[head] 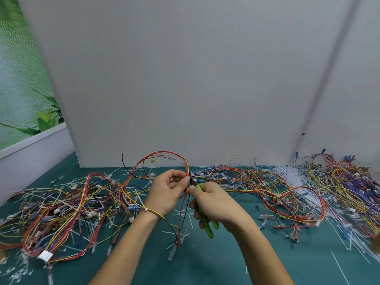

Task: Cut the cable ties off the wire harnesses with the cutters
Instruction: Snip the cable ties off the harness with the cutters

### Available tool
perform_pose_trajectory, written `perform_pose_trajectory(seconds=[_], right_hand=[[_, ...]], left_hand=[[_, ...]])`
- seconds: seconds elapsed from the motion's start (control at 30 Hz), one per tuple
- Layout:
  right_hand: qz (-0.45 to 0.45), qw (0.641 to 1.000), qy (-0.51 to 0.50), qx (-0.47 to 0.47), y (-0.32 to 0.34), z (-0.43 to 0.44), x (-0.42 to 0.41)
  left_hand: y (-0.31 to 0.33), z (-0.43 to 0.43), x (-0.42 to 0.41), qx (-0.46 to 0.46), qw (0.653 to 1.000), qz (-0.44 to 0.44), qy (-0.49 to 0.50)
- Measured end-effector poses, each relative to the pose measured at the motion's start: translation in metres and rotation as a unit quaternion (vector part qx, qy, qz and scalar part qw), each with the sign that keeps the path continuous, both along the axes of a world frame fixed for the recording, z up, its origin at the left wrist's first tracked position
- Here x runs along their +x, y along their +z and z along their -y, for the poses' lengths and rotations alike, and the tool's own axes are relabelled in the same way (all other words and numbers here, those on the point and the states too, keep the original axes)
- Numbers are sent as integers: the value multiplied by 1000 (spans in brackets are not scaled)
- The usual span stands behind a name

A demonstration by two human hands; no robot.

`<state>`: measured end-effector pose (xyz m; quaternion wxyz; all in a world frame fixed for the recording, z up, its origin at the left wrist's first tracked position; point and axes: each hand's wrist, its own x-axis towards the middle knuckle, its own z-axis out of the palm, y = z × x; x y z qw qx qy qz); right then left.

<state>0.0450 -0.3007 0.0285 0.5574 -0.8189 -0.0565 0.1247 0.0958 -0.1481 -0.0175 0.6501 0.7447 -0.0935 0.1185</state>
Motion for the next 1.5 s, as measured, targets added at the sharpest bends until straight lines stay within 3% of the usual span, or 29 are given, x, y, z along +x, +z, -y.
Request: perform_pose_trajectory(seconds=[0.5, 0.87, 1.5], right_hand=[[-32, 999, 32, 14, -1, 5, 1], [8, 1000, 10, -5, -2, 3, 1], [-7, 1000, 25, 15, -3, 5, 1]], left_hand=[[3, 2, -3, 7, 1000, -18, 3], [5, 4, -6, 2, 1000, -15, -3], [5, 6, -5, -15, 1000, -21, -6]])
